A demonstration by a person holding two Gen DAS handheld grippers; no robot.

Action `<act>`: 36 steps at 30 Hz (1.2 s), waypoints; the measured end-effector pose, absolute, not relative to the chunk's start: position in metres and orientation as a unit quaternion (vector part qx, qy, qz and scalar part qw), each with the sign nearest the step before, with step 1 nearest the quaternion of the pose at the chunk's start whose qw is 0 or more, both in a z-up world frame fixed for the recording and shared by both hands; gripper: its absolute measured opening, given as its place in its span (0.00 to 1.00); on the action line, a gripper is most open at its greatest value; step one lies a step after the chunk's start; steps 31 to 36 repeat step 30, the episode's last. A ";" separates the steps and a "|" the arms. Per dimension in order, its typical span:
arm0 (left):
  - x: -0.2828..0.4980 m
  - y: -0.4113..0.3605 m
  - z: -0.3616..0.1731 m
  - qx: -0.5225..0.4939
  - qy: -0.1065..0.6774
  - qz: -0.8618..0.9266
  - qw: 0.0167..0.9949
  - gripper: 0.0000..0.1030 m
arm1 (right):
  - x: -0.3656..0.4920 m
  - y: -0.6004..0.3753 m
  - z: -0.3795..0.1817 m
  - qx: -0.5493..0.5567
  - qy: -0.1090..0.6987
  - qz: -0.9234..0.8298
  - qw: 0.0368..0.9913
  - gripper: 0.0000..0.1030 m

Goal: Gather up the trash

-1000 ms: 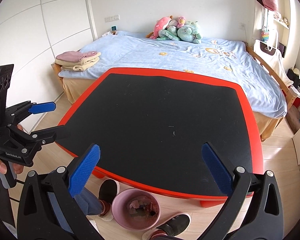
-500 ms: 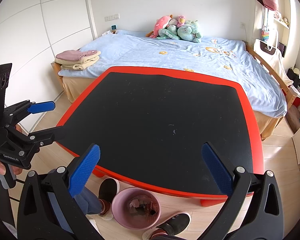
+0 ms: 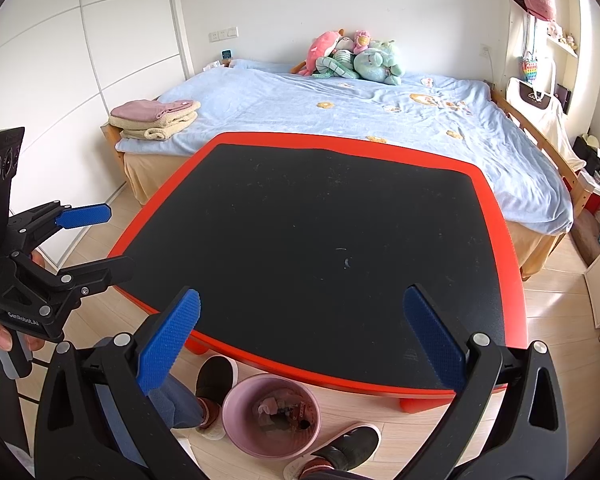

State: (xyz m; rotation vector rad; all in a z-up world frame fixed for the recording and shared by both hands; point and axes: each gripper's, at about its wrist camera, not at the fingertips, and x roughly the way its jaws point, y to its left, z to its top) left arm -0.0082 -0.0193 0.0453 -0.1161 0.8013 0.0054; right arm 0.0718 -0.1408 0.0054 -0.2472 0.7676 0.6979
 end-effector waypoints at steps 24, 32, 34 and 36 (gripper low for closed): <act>-0.002 -0.023 0.035 -0.055 0.392 0.002 0.918 0.94 | 0.074 -0.150 -0.001 -0.118 0.372 0.331 0.859 0.97; 0.001 -0.021 0.032 -0.051 0.397 0.009 0.916 0.94 | 0.076 -0.153 -0.008 -0.118 0.375 0.332 0.858 0.97; 0.001 -0.021 0.032 -0.051 0.397 0.009 0.916 0.94 | 0.076 -0.153 -0.008 -0.118 0.375 0.332 0.858 0.97; 0.001 -0.021 0.032 -0.051 0.397 0.009 0.916 0.94 | 0.076 -0.153 -0.008 -0.118 0.375 0.332 0.858 0.97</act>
